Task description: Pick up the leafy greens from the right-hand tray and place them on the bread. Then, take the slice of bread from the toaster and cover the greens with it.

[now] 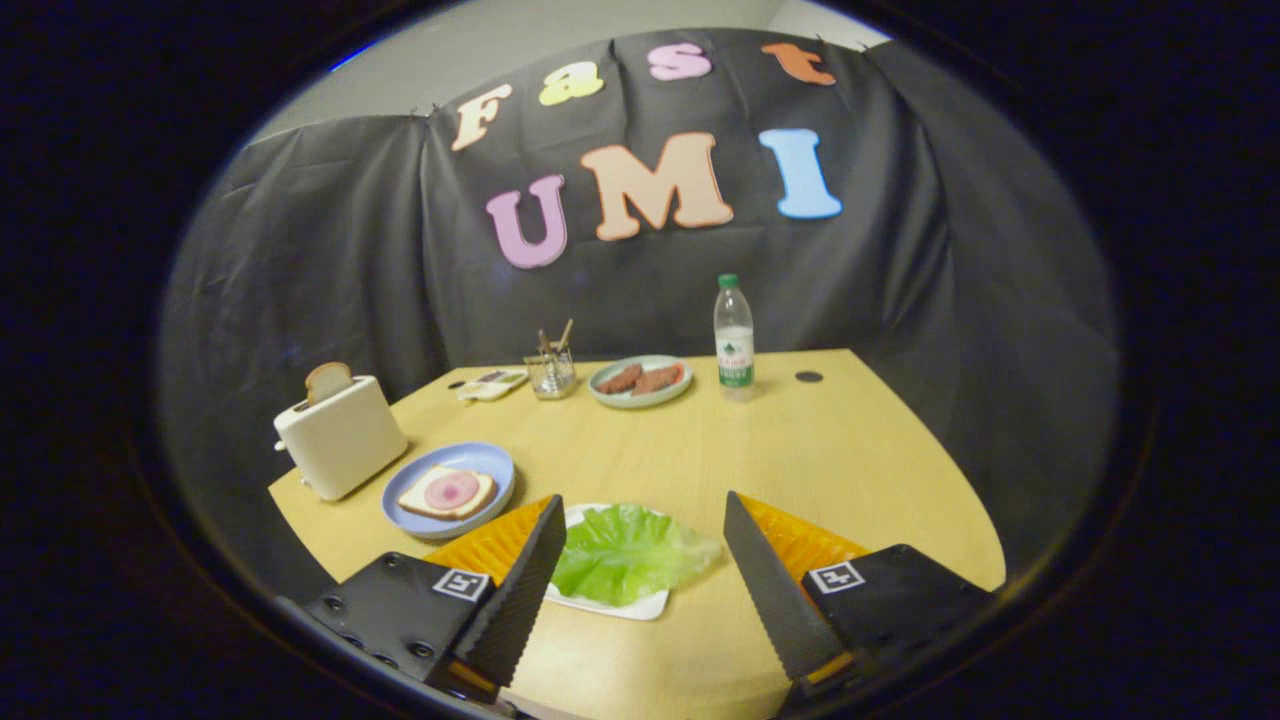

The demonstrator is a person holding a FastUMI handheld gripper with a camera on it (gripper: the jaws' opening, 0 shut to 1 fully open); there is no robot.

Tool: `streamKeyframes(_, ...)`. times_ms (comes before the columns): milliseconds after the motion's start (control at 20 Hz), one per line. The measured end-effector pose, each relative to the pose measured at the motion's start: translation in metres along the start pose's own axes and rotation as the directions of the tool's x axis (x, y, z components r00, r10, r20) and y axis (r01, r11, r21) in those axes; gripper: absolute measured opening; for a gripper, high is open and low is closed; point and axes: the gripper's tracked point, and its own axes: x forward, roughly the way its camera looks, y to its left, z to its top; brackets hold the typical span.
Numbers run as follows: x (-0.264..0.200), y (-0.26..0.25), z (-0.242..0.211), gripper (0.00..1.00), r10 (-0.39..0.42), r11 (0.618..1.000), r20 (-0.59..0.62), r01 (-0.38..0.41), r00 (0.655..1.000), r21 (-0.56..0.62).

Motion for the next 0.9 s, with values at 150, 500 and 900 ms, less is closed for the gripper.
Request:
streamKeyframes(150,0.016,-0.018,-0.029,0.99,-0.022,1.0,-0.101,0.021,0.995,-0.009)
streamKeyframes(500,0.058,-0.041,-0.062,0.99,-0.014,0.998,-0.232,0.028,0.973,0.059)
streamKeyframes(900,0.089,-0.036,-0.072,0.9,0.048,0.973,-0.28,0.019,0.959,0.232)
